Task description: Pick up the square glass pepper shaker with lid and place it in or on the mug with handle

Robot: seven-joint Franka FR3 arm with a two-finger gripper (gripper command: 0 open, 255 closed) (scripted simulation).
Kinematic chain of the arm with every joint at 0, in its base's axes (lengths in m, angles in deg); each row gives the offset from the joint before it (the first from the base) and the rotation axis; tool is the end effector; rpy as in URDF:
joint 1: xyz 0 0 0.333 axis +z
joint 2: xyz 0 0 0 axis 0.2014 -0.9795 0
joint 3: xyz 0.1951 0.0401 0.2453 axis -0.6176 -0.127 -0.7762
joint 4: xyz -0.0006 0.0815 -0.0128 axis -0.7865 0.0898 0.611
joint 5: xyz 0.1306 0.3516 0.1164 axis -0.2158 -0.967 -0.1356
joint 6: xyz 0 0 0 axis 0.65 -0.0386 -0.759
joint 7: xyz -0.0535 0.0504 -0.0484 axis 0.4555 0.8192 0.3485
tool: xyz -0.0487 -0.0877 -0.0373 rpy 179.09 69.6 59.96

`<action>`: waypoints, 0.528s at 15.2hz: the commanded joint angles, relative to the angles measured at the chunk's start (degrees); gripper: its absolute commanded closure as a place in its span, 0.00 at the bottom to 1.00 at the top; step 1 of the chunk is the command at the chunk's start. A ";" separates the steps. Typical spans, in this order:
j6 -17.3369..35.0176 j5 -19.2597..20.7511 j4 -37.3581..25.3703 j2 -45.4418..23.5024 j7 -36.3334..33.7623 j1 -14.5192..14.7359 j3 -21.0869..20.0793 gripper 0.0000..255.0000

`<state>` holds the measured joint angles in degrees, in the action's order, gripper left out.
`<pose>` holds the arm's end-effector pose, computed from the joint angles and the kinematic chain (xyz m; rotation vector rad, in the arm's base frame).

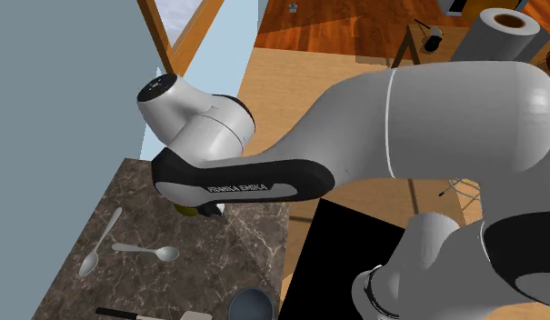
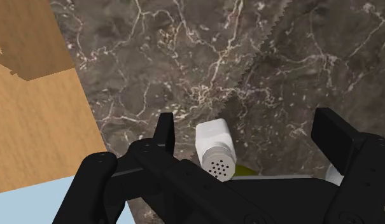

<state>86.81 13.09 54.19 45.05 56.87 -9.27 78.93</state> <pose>0.4969 -0.0095 0.4342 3.1209 0.0574 -0.2711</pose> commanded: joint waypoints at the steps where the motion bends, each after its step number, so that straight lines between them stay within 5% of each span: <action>1: 1.34 0.28 -3.01 -4.61 0.14 0.02 -0.01 0.00; 8: 3.87 1.12 -14.04 -18.88 0.29 0.13 -0.10 0.00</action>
<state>90.40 14.11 41.10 27.43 57.19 -9.17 78.85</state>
